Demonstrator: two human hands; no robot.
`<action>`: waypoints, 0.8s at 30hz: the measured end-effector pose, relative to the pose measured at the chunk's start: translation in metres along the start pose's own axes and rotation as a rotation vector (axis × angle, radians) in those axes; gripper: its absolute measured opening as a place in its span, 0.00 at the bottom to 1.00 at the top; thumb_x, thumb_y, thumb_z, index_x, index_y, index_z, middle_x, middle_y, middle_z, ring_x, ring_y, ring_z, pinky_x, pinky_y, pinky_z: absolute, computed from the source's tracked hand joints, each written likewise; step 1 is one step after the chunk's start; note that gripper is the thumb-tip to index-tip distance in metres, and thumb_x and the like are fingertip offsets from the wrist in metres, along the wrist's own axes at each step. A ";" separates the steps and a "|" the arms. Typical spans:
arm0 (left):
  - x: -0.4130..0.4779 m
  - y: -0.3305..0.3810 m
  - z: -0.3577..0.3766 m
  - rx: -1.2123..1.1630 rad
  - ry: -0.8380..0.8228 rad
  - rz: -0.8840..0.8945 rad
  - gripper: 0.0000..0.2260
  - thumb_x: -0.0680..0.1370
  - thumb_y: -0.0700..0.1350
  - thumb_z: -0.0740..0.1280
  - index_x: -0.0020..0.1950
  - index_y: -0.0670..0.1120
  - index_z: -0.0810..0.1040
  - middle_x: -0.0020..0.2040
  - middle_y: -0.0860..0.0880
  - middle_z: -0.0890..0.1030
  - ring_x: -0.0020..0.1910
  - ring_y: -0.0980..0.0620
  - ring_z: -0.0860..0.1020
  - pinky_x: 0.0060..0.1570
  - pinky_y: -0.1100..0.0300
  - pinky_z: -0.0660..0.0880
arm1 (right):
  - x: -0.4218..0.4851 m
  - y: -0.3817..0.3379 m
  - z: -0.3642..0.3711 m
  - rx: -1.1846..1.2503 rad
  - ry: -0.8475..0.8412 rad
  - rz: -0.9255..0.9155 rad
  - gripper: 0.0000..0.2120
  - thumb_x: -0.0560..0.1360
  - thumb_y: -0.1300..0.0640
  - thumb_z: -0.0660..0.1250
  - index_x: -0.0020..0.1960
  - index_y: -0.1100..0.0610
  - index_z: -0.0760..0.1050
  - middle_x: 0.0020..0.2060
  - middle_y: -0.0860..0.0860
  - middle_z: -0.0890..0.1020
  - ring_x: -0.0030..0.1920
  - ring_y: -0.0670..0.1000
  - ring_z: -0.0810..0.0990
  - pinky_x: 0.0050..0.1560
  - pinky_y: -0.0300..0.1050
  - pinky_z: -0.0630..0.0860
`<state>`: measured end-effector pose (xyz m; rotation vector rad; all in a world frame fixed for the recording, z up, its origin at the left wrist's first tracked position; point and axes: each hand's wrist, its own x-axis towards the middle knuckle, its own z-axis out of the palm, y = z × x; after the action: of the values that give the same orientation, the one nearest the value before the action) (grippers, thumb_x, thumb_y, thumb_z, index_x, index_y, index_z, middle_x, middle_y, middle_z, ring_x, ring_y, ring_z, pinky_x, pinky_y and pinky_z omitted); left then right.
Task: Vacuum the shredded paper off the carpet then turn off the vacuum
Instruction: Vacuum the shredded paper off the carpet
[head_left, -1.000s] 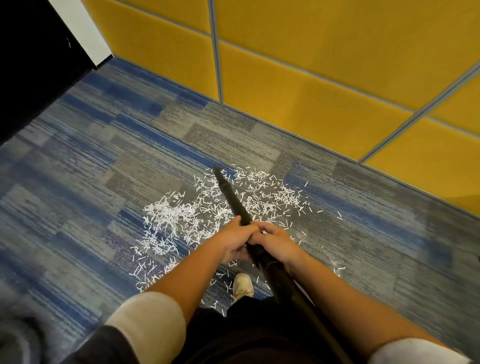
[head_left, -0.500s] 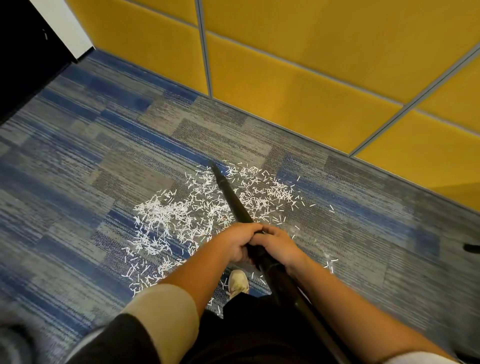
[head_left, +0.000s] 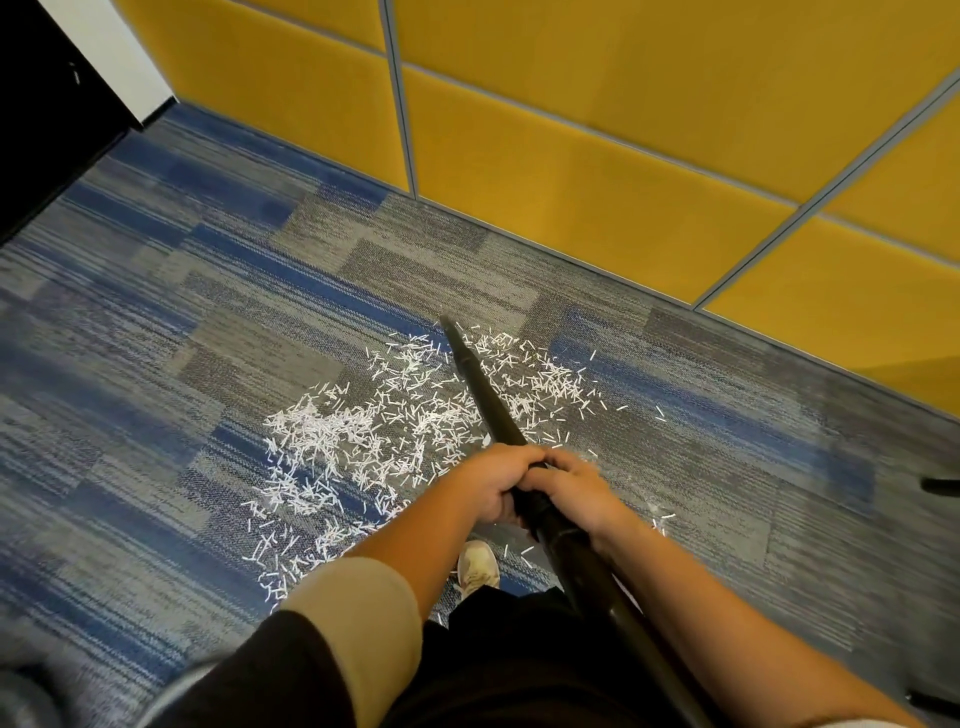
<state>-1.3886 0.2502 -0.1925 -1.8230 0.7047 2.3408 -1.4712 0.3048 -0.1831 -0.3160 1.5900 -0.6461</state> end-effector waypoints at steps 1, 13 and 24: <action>-0.001 -0.001 -0.003 -0.013 0.012 -0.002 0.08 0.81 0.44 0.60 0.44 0.45 0.73 0.40 0.42 0.78 0.39 0.45 0.78 0.47 0.46 0.77 | 0.001 0.001 0.003 -0.006 -0.014 0.003 0.12 0.70 0.67 0.67 0.52 0.58 0.75 0.35 0.60 0.79 0.28 0.55 0.77 0.25 0.43 0.75; -0.013 -0.020 -0.038 -0.103 0.053 -0.007 0.06 0.81 0.46 0.60 0.48 0.44 0.73 0.41 0.41 0.78 0.38 0.44 0.79 0.43 0.44 0.77 | -0.001 0.000 0.035 -0.080 -0.131 0.016 0.13 0.70 0.68 0.67 0.54 0.58 0.75 0.35 0.59 0.78 0.28 0.55 0.77 0.25 0.42 0.76; -0.023 -0.029 -0.042 -0.103 0.085 0.019 0.08 0.82 0.45 0.59 0.45 0.45 0.73 0.41 0.41 0.78 0.36 0.44 0.79 0.43 0.42 0.76 | 0.000 0.006 0.041 -0.148 -0.171 0.021 0.16 0.70 0.66 0.67 0.57 0.60 0.75 0.38 0.58 0.80 0.32 0.55 0.78 0.30 0.42 0.76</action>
<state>-1.3344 0.2639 -0.1874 -1.9774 0.6242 2.3656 -1.4303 0.3007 -0.1869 -0.4516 1.4777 -0.4734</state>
